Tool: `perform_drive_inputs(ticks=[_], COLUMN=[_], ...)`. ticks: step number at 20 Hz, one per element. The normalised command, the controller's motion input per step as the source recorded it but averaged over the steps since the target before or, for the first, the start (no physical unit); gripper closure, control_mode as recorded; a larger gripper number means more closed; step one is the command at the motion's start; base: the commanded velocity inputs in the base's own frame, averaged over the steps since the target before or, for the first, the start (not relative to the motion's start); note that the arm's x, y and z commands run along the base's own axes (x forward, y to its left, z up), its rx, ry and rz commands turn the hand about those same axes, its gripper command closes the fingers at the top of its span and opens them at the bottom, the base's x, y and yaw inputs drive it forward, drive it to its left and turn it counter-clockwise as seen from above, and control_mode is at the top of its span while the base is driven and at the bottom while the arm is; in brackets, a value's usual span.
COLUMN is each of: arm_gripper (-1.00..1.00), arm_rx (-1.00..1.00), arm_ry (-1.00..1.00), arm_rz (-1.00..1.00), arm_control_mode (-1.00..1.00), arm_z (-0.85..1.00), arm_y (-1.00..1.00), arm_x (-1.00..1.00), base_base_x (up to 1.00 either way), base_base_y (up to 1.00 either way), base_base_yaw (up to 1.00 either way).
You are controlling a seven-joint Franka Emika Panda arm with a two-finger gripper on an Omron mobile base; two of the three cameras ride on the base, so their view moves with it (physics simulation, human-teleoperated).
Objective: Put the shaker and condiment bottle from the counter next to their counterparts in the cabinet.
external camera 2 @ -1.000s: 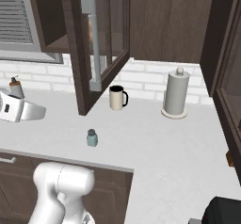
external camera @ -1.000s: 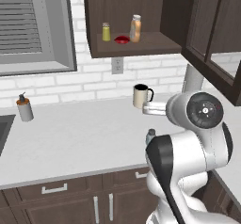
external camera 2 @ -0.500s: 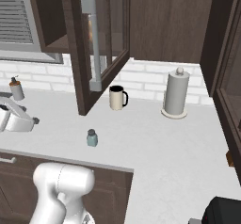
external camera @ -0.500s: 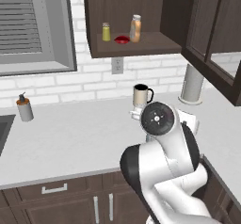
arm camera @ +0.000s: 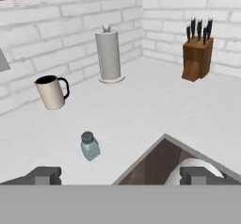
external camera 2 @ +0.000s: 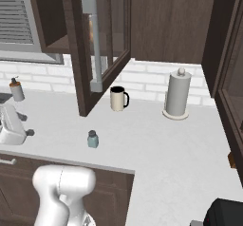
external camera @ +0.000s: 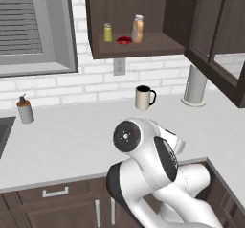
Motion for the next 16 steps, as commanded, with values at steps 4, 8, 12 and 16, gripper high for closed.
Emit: perform_drive_inputs(ticks=[4, 8, 12, 16], arm_gripper=[-1.00, -1.00, -1.00, -1.00], arm_rx=[0.00, 0.06, 0.05, 0.07], arm_ry=[-0.23, -0.06, -0.03, -0.03], arm_rz=[0.00, -0.03, -0.01, 0.00], arm_control_mode=[-1.00, -1.00, -1.00, -1.00], arm_z=[-0.75, -0.46, -0.54, -0.54], arm_y=[-0.33, -0.13, -0.35, -0.51], arm_x=[0.00, -0.13, 0.00, 0.02], base_base_x=[0.00, 0.00, 0.00, 0.00], base_base_y=[0.00, 0.00, 0.00, 0.00], base_base_yaw=[0.00, 0.00, 0.00, 0.00])
